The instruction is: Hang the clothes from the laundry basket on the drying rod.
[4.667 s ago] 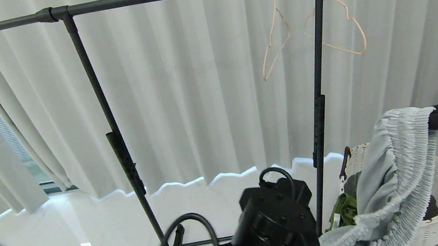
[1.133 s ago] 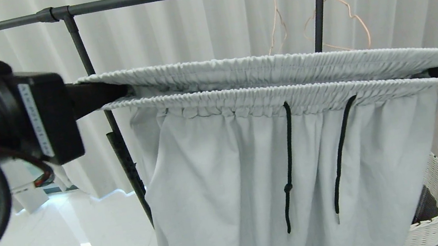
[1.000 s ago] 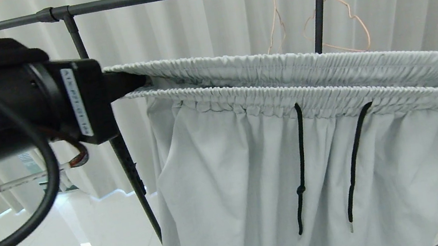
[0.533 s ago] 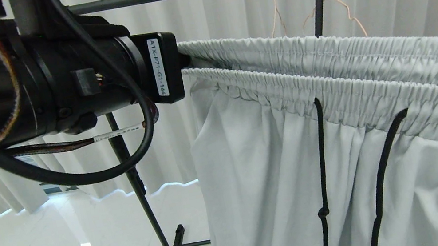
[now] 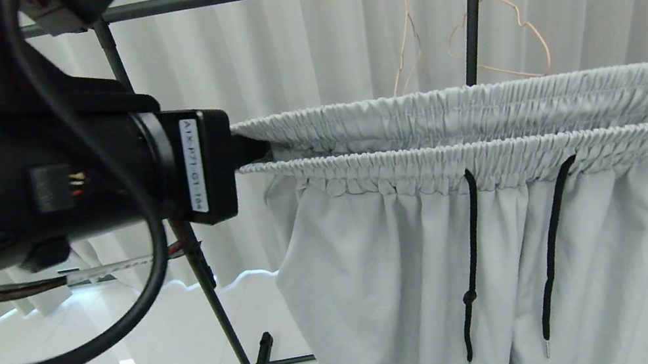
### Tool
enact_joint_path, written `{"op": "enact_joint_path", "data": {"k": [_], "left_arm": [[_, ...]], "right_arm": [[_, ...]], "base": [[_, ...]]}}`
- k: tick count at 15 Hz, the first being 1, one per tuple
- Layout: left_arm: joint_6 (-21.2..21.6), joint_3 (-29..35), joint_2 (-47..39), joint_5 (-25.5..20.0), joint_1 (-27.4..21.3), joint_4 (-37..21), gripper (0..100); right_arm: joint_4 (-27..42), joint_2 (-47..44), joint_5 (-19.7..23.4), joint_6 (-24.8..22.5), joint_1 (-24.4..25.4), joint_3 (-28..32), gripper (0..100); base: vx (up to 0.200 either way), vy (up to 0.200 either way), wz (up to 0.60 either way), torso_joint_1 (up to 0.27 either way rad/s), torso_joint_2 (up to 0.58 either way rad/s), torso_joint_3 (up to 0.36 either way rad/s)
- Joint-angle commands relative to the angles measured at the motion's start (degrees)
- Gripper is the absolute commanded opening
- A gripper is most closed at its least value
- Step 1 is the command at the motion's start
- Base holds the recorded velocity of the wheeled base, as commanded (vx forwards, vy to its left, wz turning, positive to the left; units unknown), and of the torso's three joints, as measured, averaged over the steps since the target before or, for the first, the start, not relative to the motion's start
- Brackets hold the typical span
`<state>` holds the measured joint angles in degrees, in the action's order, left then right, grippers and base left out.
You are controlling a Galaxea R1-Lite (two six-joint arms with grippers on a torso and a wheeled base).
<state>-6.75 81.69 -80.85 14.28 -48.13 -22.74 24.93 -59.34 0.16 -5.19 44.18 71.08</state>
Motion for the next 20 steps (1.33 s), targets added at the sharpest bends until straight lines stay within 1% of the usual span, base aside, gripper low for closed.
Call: {"op": "enact_joint_path", "data": {"k": [1, 2, 3, 4, 5, 7, 8, 11, 12, 14, 15, 16, 17, 18, 20], "left_arm": [[-3.6, 0.0, 5.8, -0.4, -6.2, -6.2, 0], [-6.1, 0.0, 7.9, -0.4, -10.8, -13.0, 0], [-7.6, -0.1, 8.7, -0.4, -13.0, -15.7, 0], [-12.4, 0.0, 9.4, -0.4, -18.7, -17.2, 0], [-15.2, 0.4, 9.2, -0.4, -21.2, -17.2, 0], [-16.2, 0.2, 9.4, -0.4, -24.0, -17.1, 0], [-16.2, 0.4, 9.5, -0.4, -24.5, -17.1, 0], [-15.4, 0.1, 9.5, 0.5, -24.1, -17.2, 0], [-11.6, 0.4, 8.9, 3.2, -21.9, -17.2, 0], [-4.5, 1.8, 6.3, 8.0, -15.8, -17.1, 0], [-3.4, 3.9, 4.8, 8.8, -13.7, -17.0, 0], [-3.4, 6.1, 3.3, 8.8, -12.5, -15.9, 0], [-3.4, 7.2, 1.8, 8.8, -11.4, -12.0, 0], [-3.4, 6.7, 1.0, 8.8, -10.8, -9.1, 0], [-3.6, 4.9, 0.9, 8.8, -10.8, -8.7, 0]], "right_arm": [[-5.2, -5.0, -0.2, 0.1, -0.7, -0.2, 0], [-9.6, -7.0, -0.2, 0.1, -0.7, -0.1, 0], [-11.7, -8.1, -0.1, 0.1, -0.7, 0.0, 0], [-16.1, -10.5, -0.1, 0.0, -0.7, 0.4, 0], [-18.0, -11.8, -0.1, 0.0, -0.6, 0.7, 0], [-19.0, -12.9, -0.1, -0.1, -0.5, 1.4, 0], [-19.0, -12.8, -0.2, -0.1, -0.5, 1.4, 0], [-17.4, -11.4, -0.9, -0.1, -1.0, 1.3, 0], [-13.1, -10.7, -2.6, 0.0, -2.9, 3.6, 0], [-4.3, -10.1, -2.6, 0.2, -6.1, 9.7, 0], [-0.8, -9.6, -2.6, 0.3, -7.4, 11.6, 0], [1.4, -8.7, -2.6, 0.8, -7.4, 11.8, 0], [3.7, -7.1, -2.6, 1.3, -7.4, 10.7, 0], [4.7, -5.8, -2.5, 1.7, -7.4, 8.6, 0], [4.6, -4.5, -2.5, 1.7, -7.0, 6.5, 0]], "base": [[0.0, 0.0, 0.0, 0.0, 0.0, 0.0], [0.0, 0.0, 0.0, 0.0, 0.0, 0.0], [0.0, 0.0, 0.0, 0.0, 0.0, 0.0], [0.0, 0.0, 0.0, 0.0, 0.0, 0.0], [0.0, 0.0, 0.0, 0.0, 0.0, 0.0], [0.0, 0.0, 0.0, 0.0, 0.0, 0.0], [0.0, 0.0, 0.0, 0.0, 0.0, 0.0], [0.0, 0.0, 0.0, 0.0, 0.0, 0.0], [0.0, 0.0, 0.0, 0.0, 0.0, 0.0], [0.0, 0.0, 0.0, 0.0, 0.0, 0.0], [0.0, 0.0, 0.0, 0.0, 0.0, 0.0], [0.0, 0.0, 0.0, 0.0, 0.0, 0.0], [0.0, 0.0, 0.0, 0.0, 0.0, 0.0], [0.0, 0.0, 0.0, 0.0, 0.0, 0.0], [0.0, 0.0, 0.0, 0.0, 0.0, 0.0]]}}
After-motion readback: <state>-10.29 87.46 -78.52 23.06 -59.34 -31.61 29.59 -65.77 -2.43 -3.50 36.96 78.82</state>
